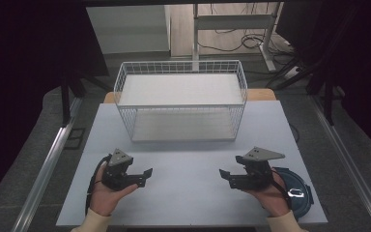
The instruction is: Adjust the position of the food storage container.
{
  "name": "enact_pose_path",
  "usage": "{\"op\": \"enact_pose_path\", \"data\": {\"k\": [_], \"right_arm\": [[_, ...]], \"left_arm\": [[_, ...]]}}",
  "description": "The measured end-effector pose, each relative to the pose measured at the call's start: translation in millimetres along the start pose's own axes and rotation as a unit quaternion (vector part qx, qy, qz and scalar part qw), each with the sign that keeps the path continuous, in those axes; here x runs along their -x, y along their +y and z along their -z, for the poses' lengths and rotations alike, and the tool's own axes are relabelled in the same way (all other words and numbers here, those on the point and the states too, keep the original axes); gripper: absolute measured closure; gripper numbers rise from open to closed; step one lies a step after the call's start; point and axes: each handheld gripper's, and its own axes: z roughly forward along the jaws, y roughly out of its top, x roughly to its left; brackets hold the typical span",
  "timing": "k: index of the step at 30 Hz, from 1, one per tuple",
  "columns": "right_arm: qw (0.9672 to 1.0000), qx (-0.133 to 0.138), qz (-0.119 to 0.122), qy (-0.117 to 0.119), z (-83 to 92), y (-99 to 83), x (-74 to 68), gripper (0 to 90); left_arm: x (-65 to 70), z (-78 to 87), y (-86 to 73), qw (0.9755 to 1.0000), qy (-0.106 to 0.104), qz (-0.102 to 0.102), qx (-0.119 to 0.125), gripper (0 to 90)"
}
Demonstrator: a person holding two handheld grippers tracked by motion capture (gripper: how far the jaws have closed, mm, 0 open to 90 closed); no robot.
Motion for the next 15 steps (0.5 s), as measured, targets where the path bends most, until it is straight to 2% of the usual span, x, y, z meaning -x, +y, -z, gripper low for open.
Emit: {"op": "enact_pose_path", "data": {"k": [3, 7, 13, 15], "right_arm": [[1.0000, 0.001, -0.005, -0.001, 2.7, -1.5, 2.3, 23.6], [0.9999, 0.002, -0.013, -0.001, 5.5, -1.9, 4.9, 24.7], [0.9999, 0.002, -0.012, 0.002, 5.6, -0.3, 4.6, 26.3], [1.0000, -0.001, -0.009, 0.003, 5.7, 0.8, 4.8, 27.1]], "left_arm": [[-0.2, -2.2, -1.5, 1.0000, 0.004, 0.000, -0.007, 18.0], [4.6, 3.7, -2.1, 0.9998, 0.016, -0.006, -0.001, 18.0], [4.2, 12.5, -3.9, 0.9999, 0.007, 0.005, 0.006, 17.9], [3.8, 13.9, -4.6, 0.9999, 0.011, 0.005, 0.006, 18.0]]}}
